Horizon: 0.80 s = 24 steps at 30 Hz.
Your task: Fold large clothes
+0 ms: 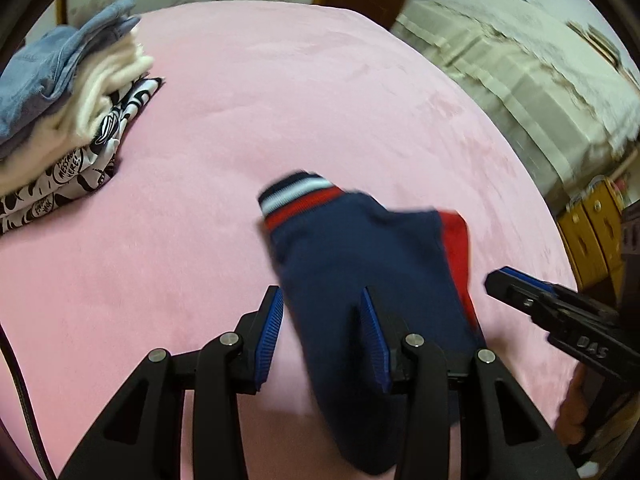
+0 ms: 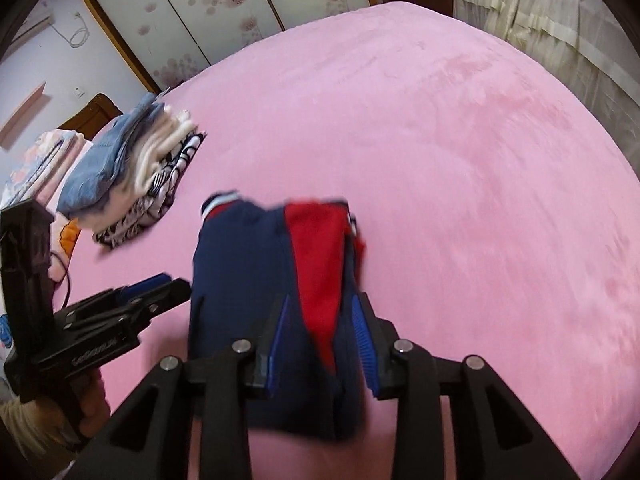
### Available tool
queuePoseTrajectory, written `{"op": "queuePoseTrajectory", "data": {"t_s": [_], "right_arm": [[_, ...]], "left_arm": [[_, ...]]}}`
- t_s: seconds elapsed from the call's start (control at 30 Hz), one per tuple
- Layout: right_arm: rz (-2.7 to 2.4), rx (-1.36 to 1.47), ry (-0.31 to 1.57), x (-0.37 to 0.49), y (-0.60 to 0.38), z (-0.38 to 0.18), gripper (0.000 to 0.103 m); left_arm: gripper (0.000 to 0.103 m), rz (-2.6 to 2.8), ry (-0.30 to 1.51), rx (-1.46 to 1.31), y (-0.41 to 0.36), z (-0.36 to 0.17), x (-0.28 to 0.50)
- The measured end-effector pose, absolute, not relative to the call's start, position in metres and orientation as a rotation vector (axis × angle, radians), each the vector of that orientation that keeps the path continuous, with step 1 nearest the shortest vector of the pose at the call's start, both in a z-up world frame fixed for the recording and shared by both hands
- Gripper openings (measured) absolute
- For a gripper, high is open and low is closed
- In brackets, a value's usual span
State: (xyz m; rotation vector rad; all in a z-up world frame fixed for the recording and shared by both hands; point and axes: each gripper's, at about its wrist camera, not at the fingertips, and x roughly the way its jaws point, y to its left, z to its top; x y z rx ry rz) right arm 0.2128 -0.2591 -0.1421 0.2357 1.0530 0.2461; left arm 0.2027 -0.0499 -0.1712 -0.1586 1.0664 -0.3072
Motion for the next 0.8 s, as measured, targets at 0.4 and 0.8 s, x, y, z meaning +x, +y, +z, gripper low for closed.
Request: {"op": "queuePoseTrajectory", "data": {"t_s": [0.4,0.8], "right_arm": [[0.179,0.209,1.102,0.256,-0.269,-0.204,0.003],[0.189,0.208,1.105,0.245,-0.273,-0.164,0.022]], "left_arm": [[0.035,-0.324,1.122,-0.215,-0.058,-0.201,0.244],[0.058,-0.272,1.181,-0.203,-0.045,-0.185,0.232]]}}
